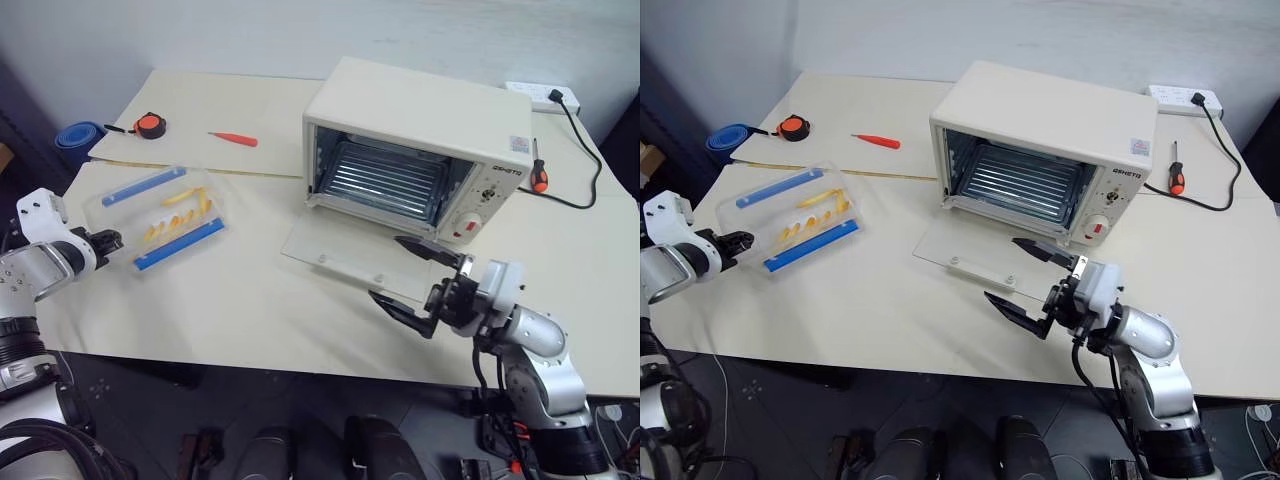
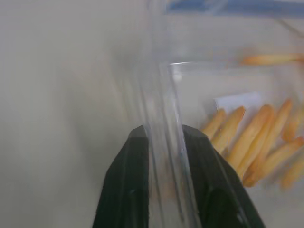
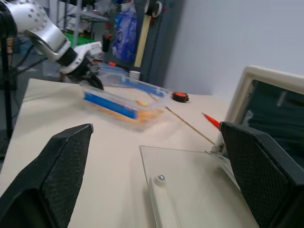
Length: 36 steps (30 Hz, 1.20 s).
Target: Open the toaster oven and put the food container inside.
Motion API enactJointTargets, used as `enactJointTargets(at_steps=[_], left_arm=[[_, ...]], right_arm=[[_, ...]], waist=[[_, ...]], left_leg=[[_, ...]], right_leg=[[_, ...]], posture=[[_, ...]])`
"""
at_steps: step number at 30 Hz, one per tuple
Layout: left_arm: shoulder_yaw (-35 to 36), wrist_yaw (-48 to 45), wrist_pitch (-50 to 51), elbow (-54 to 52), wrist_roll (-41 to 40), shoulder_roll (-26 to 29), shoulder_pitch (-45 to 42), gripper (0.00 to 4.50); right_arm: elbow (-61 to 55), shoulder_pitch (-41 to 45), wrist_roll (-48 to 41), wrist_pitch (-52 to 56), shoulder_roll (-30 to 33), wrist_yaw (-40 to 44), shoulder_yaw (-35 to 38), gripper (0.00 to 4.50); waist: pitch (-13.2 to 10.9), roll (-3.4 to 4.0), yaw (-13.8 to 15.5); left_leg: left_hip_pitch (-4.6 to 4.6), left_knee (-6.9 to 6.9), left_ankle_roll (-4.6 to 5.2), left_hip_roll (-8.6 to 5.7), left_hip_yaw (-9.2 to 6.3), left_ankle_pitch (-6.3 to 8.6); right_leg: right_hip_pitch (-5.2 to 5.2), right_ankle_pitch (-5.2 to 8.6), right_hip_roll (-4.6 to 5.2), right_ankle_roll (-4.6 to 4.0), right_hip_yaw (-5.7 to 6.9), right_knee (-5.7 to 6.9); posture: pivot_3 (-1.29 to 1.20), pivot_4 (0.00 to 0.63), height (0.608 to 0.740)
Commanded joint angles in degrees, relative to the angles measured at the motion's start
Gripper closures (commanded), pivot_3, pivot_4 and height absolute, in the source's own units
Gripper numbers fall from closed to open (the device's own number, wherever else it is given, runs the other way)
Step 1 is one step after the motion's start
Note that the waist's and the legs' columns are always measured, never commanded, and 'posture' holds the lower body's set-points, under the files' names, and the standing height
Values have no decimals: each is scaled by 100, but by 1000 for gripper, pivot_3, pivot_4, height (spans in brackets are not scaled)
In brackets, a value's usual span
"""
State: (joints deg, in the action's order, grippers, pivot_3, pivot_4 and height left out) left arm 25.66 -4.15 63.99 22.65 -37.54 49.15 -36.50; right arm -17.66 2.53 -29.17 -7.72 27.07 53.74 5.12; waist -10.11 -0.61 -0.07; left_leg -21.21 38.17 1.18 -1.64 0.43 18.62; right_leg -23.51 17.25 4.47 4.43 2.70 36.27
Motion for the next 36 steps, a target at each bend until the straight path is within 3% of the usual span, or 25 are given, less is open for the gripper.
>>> enactJointTargets(at_steps=[1, 6, 9, 15, 26, 34, 36], left_arm=[[-281, -844, 103, -219, 36, 429, -321, 4323], [-767, -1548, 484, -546, -32, 502, -659, 4323], [-1460, -1860, 906, -1169, -169, 33, -1167, 4323], [-2072, -1511, 1016, -1169, 145, -1523, -2124, 4323], [-2695, -1568, 283, -246, 1044, -2624, -2778, 4323], [-2187, -1639, -168, 249, 1109, -3042, -2925, 1994], [-1836, -1781, -223, 305, 925, -3033, -2972, 1994]], right_arm=[[-446, -406, -205, -57, 241, -36, 521, 0], [-476, -962, -283, -144, 448, 33, 1037, 0], [-353, -1410, -204, -254, 511, 42, 1387, 0], [-510, -1734, -75, -132, 454, -230, 1502, 0], [-1518, -2317, 215, 128, 162, -1045, 1200, 0], [-1888, -2238, 159, 625, 191, -1411, 1036, 0], [-2045, -2226, 32, 921, 318, -1389, 985, 0]], waist=[[-1, -6, 27], [0, -6, 25], [-1, -7, 107], [0, -8, 153], [-1, -6, 57], [-2, -7, 139], [-2, -8, 135]], left_leg=[[-1, 1, 1, -2, -1, 0], [0, 0, 3, -2, -2, 1], [-5, -2, 3, -1, -5, 0], [-7, 9, 15, -10, -2, -1], [3, 3, -10, -5, 19, -22], [1, 3, -9, -8, 18, -22], [-1, 4, -9, -7, 18, -22]], right_leg=[[0, 0, 3, 0, 0, 0], [4, 0, 3, 0, -2, -26], [5, 0, 3, 0, 0, -21], [11, -4, 5, 8, -5, -19], [-6, -4, -8, 8, -19, 15], [-7, -4, -6, 8, -19, 16], [-7, -4, -6, 8, -17, 15]], posture=[[0, 150, 740], [0, 150, 740], [0, 150, 740], [0, 150, 740], [0, 150, 740], [0, 150, 740], [0, 150, 740]])
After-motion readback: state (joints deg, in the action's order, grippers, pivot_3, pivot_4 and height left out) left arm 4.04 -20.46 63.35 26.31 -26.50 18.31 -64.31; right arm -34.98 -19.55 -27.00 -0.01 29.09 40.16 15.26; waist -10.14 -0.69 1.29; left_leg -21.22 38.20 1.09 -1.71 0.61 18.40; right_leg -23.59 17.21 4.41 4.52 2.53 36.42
